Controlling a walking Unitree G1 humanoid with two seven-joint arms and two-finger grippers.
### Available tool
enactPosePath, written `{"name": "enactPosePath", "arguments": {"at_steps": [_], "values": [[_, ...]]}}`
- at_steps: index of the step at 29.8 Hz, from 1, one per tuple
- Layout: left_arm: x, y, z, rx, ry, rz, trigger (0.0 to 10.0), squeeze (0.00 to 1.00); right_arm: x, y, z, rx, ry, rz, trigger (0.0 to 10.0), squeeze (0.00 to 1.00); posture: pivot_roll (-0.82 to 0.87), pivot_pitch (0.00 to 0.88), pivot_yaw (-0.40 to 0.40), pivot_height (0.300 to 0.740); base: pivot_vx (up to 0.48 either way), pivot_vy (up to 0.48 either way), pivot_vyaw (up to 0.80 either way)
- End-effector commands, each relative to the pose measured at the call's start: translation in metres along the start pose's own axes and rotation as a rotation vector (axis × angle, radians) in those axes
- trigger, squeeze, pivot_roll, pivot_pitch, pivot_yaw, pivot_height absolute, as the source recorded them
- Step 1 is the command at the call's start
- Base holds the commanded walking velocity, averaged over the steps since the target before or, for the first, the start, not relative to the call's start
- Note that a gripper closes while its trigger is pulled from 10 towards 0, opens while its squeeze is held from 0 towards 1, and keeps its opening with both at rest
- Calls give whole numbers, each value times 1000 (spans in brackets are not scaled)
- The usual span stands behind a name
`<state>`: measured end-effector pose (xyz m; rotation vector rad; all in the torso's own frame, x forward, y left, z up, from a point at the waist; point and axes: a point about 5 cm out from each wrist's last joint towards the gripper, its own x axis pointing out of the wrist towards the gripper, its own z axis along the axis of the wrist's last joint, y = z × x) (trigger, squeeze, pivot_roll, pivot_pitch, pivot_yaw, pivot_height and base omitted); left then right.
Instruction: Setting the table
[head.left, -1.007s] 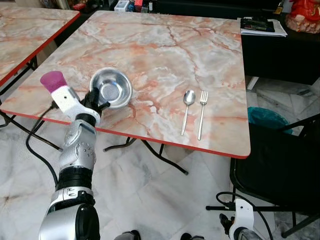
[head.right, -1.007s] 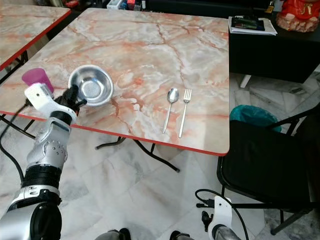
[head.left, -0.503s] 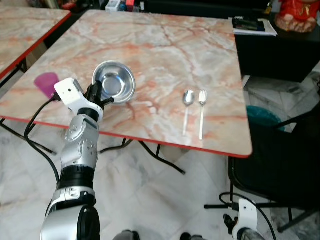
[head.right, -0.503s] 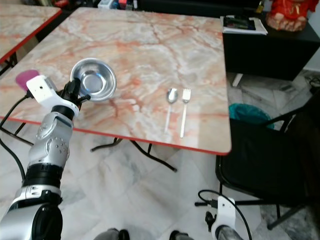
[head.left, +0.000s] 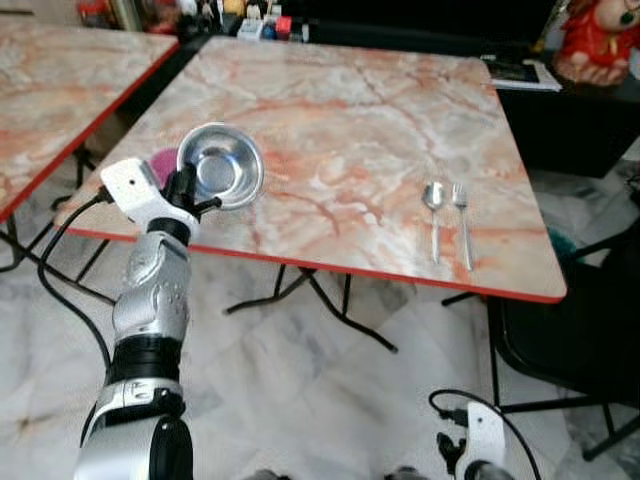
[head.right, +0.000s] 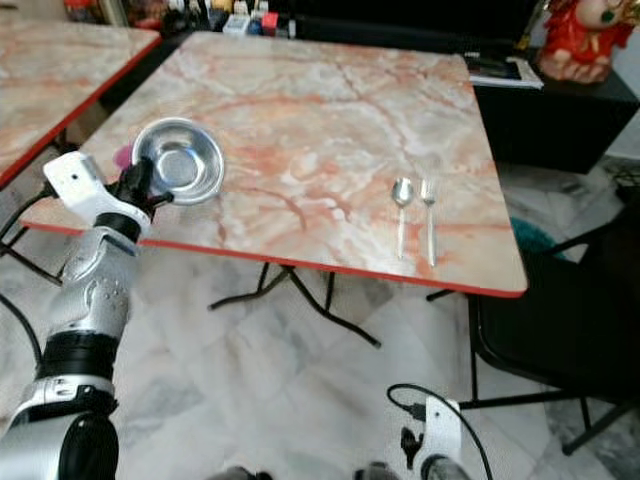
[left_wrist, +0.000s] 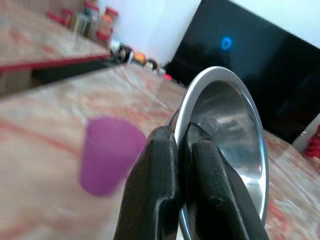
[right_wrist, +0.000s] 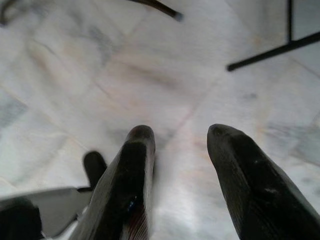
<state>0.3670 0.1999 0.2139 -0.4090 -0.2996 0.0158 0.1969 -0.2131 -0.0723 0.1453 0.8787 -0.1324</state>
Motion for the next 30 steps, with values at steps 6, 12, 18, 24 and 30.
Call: {"name": "enactPosePath", "arguments": {"at_steps": [6,12,18,24,30], "values": [[-4,0,-2,21,13,-11,10000,0,-2,-4,-8,-5,18,-11,10000,0,26,74,3,736,0,480,-344],[-5,5,2,35,5,4,10000,0,-2,-4,-8,-1,14,-11,10000,0,32,86,-4,736,0,480,0],[-8,8,1,38,8,18,10000,0,-2,-5,-7,-2,10,-15,10000,0,35,94,-5,736,0,480,0],[-10,17,0,51,20,51,10000,0,-2,-5,-5,-3,19,-17,10000,0,32,125,-9,736,0,480,-281],[-13,19,-3,57,34,60,10000,0,-1,-6,-3,-2,8,-19,10000,0,30,139,-12,736,0,480,-171]]}}
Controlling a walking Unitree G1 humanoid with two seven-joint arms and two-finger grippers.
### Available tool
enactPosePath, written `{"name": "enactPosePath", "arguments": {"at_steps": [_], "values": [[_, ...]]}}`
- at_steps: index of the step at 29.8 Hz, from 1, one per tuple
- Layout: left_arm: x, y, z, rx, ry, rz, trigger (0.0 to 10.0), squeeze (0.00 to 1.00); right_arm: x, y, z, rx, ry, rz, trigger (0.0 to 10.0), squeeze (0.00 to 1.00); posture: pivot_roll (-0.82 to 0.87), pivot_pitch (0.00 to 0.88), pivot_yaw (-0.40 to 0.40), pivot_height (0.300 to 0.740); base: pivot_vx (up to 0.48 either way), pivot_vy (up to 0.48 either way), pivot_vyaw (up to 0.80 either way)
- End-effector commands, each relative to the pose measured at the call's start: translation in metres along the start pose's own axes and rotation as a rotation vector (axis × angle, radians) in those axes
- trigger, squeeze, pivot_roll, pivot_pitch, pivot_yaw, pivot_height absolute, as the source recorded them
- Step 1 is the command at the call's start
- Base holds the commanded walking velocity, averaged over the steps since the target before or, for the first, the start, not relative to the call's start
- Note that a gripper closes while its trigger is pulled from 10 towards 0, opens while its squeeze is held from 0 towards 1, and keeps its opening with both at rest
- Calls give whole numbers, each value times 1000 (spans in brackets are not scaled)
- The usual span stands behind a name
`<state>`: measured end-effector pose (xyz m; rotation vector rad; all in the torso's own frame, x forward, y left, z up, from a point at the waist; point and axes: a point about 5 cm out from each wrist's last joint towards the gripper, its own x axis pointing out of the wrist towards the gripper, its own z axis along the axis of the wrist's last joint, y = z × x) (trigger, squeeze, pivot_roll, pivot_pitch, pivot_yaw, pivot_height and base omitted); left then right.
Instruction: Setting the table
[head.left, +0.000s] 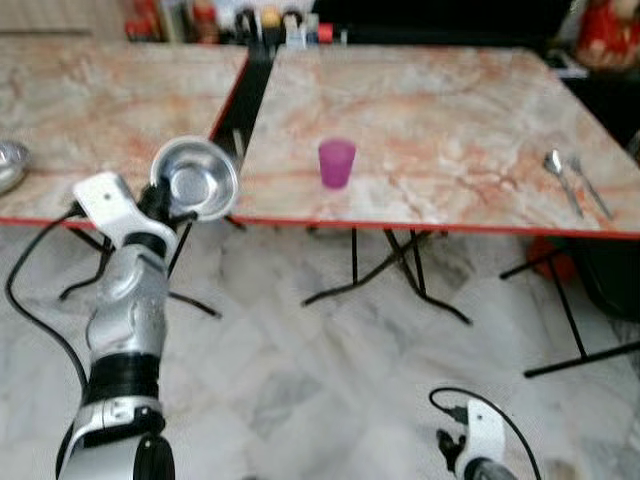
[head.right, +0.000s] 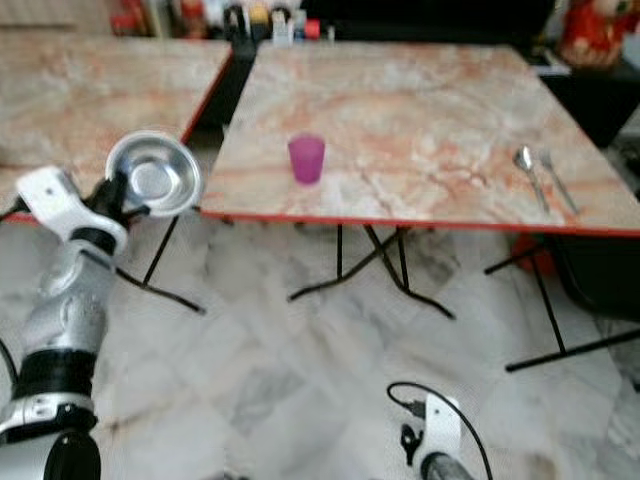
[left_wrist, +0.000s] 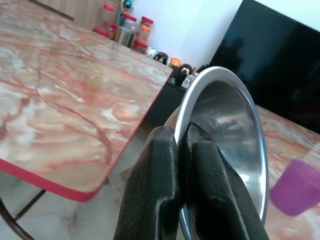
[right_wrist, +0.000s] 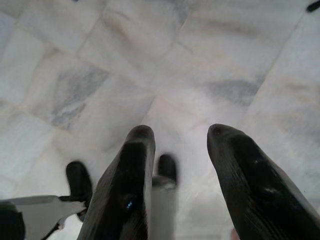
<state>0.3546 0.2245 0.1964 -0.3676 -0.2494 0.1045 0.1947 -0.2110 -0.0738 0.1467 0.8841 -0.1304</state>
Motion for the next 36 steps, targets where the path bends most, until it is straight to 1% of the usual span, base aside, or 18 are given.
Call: {"name": "enactPosePath", "arguments": {"at_steps": [1,9,18,22,25,32,33,36], "values": [[0,-9,-1,3,3,-27,10000,0,-1,-7,0,-1,1,-21,10000,0,30,139,-12,736,0,480,0],[-1,-5,-2,17,14,-18,10000,0,-1,-7,0,2,-1,-20,10000,0,33,146,-11,736,0,480,0],[-5,3,-11,31,47,5,10000,0,-1,-7,0,0,1,-18,10000,0,34,152,-10,736,0,480,0],[-10,13,-23,44,83,36,10000,0,-1,-7,-1,-1,2,-17,10000,0,39,145,-11,736,0,480,0],[-12,16,-26,51,95,44,10000,0,-1,-7,-1,-3,3,-17,10000,0,40,143,-10,736,0,480,0],[-23,36,-39,75,148,96,10000,0,-2,-8,-2,-7,5,-16,10000,0,39,126,-7,736,0,480,0],[-23,36,-39,75,148,96,10000,0,-2,-8,-2,-7,5,-16,10000,0,39,126,-7,736,0,480,0],[-30,46,-52,103,194,115,10000,0,-2,-7,-2,-9,5,-15,10000,0,38,118,-6,736,0,480,0]]}}
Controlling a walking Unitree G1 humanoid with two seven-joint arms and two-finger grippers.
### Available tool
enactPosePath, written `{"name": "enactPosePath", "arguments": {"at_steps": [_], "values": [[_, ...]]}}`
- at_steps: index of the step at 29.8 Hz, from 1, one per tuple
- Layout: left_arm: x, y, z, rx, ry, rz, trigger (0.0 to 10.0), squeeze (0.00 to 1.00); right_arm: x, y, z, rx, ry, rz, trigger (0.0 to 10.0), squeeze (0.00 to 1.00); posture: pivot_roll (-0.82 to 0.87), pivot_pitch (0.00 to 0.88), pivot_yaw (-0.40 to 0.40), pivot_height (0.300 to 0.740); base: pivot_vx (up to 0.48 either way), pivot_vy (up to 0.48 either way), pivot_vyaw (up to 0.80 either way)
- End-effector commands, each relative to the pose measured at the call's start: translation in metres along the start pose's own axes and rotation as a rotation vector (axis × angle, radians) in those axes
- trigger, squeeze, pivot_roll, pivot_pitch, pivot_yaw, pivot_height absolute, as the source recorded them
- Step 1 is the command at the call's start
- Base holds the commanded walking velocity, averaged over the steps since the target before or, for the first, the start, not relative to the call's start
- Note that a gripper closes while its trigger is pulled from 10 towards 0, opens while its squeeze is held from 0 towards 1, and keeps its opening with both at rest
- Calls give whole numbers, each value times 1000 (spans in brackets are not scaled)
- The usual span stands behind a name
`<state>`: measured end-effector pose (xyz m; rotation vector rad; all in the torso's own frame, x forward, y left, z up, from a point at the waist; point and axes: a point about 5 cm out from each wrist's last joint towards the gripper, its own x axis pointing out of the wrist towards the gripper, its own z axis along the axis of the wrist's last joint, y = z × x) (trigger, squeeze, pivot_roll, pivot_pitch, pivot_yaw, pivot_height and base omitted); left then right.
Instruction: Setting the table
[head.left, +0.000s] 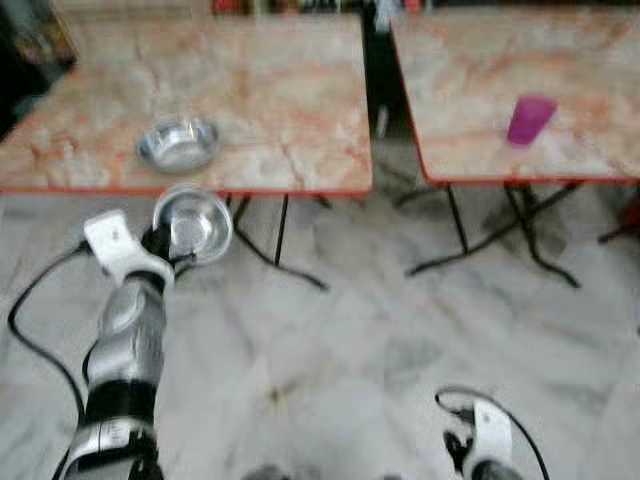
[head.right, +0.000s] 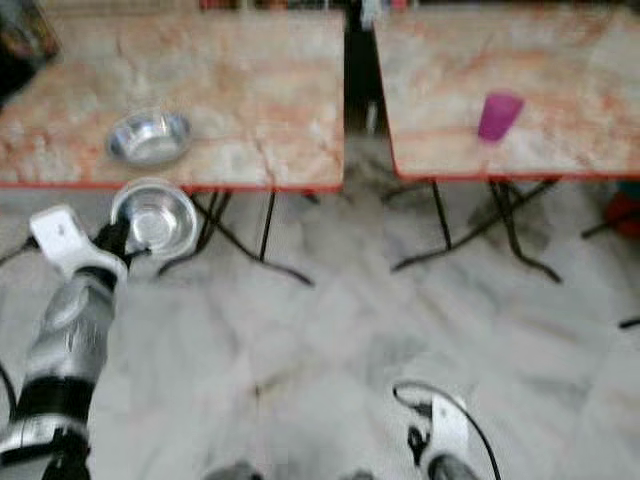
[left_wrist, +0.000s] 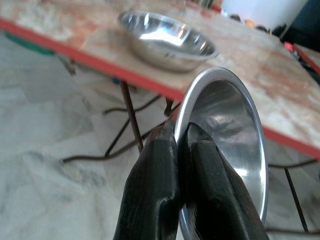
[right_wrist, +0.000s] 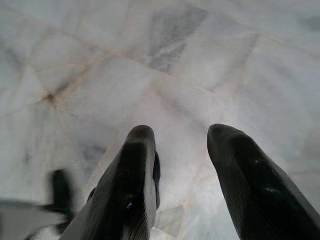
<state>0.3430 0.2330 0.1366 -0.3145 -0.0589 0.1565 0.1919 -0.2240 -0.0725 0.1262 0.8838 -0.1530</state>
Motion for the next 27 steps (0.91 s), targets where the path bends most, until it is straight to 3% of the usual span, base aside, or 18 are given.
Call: {"name": "enactPosePath", "arguments": {"at_steps": [1,6,10,13,17,20,27], "values": [[-6,17,-9,39,31,42,10000,0,0,6,-3,-1,8,14,10000,0,38,118,-6,736,0,480,0],[-14,26,-29,67,95,76,10000,0,0,6,-3,1,7,13,10000,0,37,119,-6,736,0,444,0],[-27,42,-55,126,195,126,10000,0,0,6,-3,1,8,14,10000,0,42,123,-7,736,0,0,0],[-38,52,-72,114,266,146,10000,0,1,7,-3,3,7,14,10000,0,42,123,-6,736,0,0,0],[-38,52,-72,114,266,146,10000,0,1,7,-3,3,7,14,10000,0,42,123,-6,736,0,0,0],[-67,70,-108,175,414,192,10000,0,1,7,-3,5,7,16,10000,0,44,124,-6,736,0,0,0],[-85,72,-130,210,518,196,10000,0,1,8,-3,7,6,19,10000,0,44,127,-6,736,115,0,0]]}}
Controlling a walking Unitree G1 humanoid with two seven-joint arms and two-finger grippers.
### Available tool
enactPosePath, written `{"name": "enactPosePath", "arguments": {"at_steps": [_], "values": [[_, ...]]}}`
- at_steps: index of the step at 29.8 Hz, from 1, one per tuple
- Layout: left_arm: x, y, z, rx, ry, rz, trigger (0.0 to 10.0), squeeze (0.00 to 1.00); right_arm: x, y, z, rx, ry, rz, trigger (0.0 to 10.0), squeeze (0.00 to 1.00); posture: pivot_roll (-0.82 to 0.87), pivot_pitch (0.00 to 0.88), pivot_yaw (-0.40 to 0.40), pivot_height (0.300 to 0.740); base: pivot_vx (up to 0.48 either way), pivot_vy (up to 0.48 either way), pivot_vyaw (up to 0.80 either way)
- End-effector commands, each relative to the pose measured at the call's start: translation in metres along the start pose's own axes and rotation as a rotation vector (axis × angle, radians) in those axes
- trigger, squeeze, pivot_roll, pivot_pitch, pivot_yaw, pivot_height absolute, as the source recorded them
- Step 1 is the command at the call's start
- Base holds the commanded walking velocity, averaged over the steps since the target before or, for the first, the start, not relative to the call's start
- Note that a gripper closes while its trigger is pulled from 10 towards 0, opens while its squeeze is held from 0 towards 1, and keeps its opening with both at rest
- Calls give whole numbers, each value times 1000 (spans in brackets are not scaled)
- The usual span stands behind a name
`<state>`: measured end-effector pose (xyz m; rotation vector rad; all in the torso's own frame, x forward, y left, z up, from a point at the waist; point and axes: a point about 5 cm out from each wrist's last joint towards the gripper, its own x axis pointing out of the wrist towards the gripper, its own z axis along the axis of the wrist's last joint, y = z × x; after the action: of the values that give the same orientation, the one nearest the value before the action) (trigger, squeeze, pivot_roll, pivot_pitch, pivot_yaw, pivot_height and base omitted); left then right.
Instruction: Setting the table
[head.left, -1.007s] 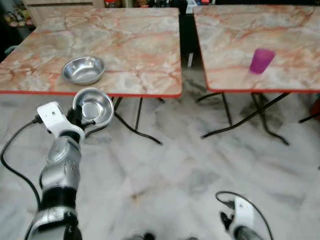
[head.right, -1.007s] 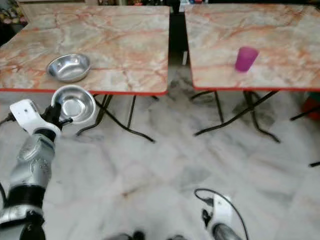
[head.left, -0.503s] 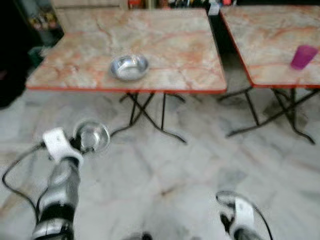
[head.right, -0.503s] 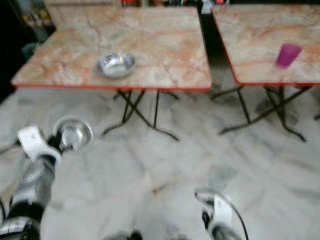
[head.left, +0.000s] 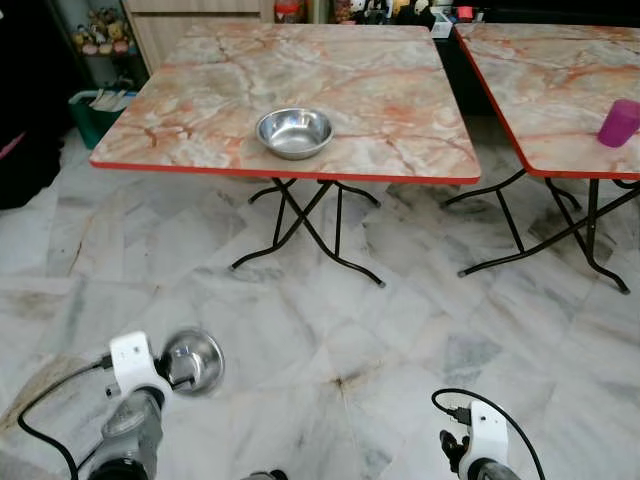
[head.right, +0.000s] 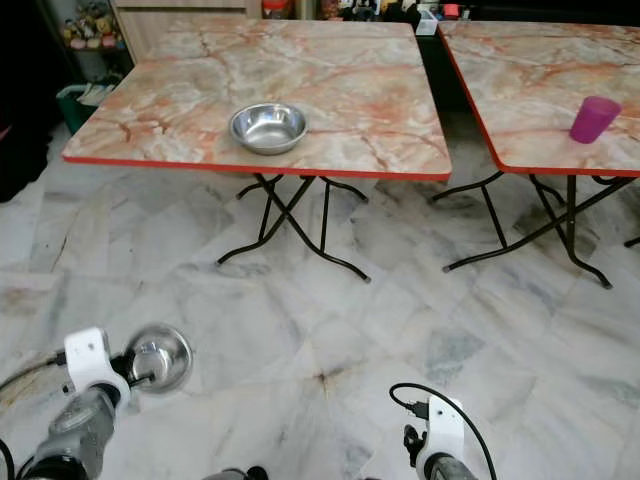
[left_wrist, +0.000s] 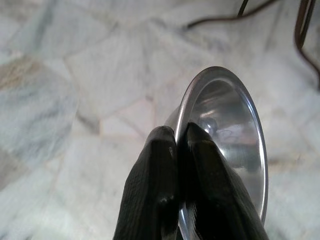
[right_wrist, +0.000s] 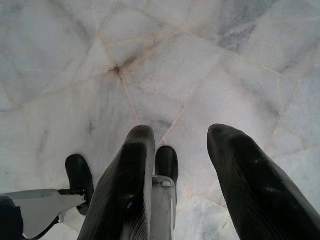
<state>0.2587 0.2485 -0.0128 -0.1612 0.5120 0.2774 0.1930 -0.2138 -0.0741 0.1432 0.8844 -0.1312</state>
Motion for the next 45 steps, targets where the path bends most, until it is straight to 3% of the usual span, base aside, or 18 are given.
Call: {"name": "enactPosePath", "arguments": {"at_steps": [1,10,23,36,45], "values": [[-1,-2,-4,22,5,-4,10000,0,-1,-3,-1,-1,4,-6,10000,0,44,127,-6,736,307,0,0],[-7,-7,-33,42,123,-1,10000,0,-1,-3,-1,-1,12,-1,10000,0,40,131,-8,736,340,0,0],[-21,5,-65,49,225,34,10000,0,-1,-3,-1,-2,13,0,10000,0,38,135,-8,736,385,0,0],[-29,21,-77,49,283,59,10000,0,-1,-4,-1,-9,13,1,10000,0,40,139,-15,736,480,0,0],[-33,23,-82,45,307,60,10000,0,-1,-4,-1,-13,17,2,10000,0,42,137,-15,736,480,0,0]]}}
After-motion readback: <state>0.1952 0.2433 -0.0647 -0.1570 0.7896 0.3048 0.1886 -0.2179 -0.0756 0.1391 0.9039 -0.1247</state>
